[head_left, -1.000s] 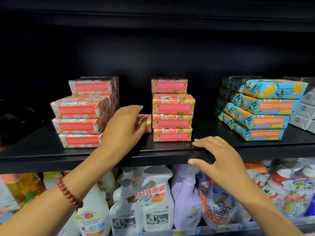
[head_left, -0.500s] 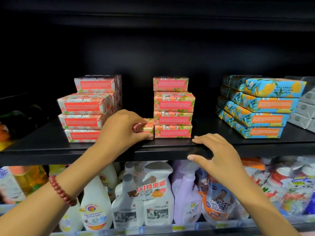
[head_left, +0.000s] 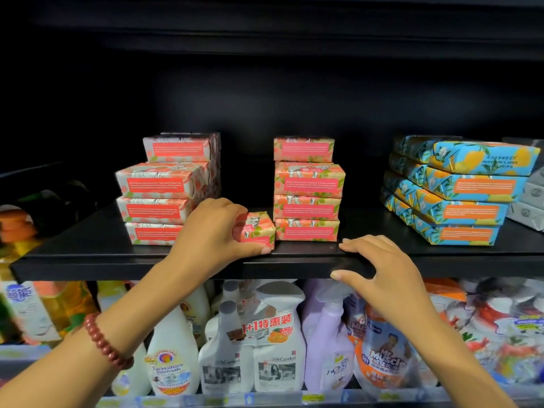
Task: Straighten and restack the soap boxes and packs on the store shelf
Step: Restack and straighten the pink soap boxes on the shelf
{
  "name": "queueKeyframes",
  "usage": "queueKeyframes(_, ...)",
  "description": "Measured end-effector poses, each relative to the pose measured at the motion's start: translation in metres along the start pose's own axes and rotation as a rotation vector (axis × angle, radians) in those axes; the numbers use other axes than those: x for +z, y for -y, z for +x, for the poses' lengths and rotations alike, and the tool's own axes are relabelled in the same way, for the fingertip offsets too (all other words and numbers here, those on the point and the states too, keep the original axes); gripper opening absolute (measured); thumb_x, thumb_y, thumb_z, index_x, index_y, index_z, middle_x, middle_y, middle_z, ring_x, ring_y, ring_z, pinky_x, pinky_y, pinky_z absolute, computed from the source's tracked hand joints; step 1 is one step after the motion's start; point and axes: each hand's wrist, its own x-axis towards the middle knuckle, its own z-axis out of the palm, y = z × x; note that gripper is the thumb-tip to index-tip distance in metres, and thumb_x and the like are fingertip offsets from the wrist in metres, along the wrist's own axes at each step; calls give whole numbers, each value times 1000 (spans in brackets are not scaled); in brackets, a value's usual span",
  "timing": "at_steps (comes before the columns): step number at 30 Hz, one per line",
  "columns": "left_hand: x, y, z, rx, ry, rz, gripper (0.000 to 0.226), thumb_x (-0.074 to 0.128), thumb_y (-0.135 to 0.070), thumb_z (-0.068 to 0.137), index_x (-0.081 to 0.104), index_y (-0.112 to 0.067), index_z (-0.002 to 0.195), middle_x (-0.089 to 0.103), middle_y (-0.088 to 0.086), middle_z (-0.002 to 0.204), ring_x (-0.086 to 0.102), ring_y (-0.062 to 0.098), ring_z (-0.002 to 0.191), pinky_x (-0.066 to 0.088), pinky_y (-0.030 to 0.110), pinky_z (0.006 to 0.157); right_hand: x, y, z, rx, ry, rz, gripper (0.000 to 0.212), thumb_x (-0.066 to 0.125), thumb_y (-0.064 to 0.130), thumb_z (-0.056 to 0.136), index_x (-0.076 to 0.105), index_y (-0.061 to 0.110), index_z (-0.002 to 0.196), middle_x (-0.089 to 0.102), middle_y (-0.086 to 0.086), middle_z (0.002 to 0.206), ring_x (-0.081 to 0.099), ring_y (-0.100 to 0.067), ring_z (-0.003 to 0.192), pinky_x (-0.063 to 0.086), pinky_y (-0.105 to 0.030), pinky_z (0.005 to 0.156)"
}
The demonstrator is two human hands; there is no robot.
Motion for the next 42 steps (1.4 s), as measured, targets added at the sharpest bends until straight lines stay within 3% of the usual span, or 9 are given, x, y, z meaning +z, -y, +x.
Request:
queueKeyframes(6,-15,-7,-22,62,-176,-74,80,68,-65,58,65,-6,112,66,8,107,58,26,99,36,27,81,1,0,1,1,0,-11,43,78,35,70,68,16,107,64,4,101,54,-11,96,35,-20,75)
queueKeyframes(8,-24,-12,-20,72,-249,-136,82,74,-65,57,64,-4,111,66,8,108,58,23,99,37,28,82,1,0,1,-1,-1,-7,43,78,35,70,68,15,107,64,4,101,54,-12,96,35,-20,76)
queueKeyframes(11,-43,-28,0,128,-332,-211,77,68,-64,61,64,-5,110,65,6,106,55,15,96,40,29,83,0,0,1,-2,-3,-3,44,78,36,70,68,16,107,63,6,101,54,-11,97,36,-20,76)
queueKeyframes(15,-61,-55,39,213,-320,-272,67,73,-60,61,66,-10,105,66,0,99,60,15,91,46,33,81,1,0,0,-6,-4,-2,45,76,38,71,67,16,109,62,6,101,53,-11,98,36,-19,76)
queueKeyframes(24,-38,-80,98,211,-77,-211,76,57,-74,56,70,-8,92,68,3,87,62,17,82,50,41,78,0,1,0,-20,-6,34,44,75,40,74,66,16,109,63,7,100,53,-13,98,44,-26,81)
queueKeyframes(27,-31,-75,96,227,-131,-236,78,52,-78,59,70,-14,100,67,-1,101,59,13,96,45,28,83,0,1,-1,-31,-14,29,43,76,39,73,67,15,108,63,6,99,55,-14,96,47,-29,80)
queueKeyframes(30,-27,-67,89,221,-266,-236,65,66,-64,68,67,-15,111,63,-2,113,52,13,109,36,25,92,0,0,-1,-35,-21,24,42,77,39,72,68,15,106,64,6,97,57,-15,94,48,-30,78)
queueKeyframes(35,-22,-68,81,248,-374,-300,39,68,-45,79,71,-10,98,69,2,98,60,17,97,48,40,86,1,-2,-1,-44,-18,11,41,78,37,71,68,14,103,65,4,96,59,-17,92,49,-30,75)
queueKeyframes(42,-14,-66,88,179,-354,-306,36,66,-44,82,69,-14,101,68,-2,100,59,15,98,47,42,88,3,-3,-2,-46,-32,10,41,77,38,72,67,17,106,65,5,101,59,-15,95,47,-28,79)
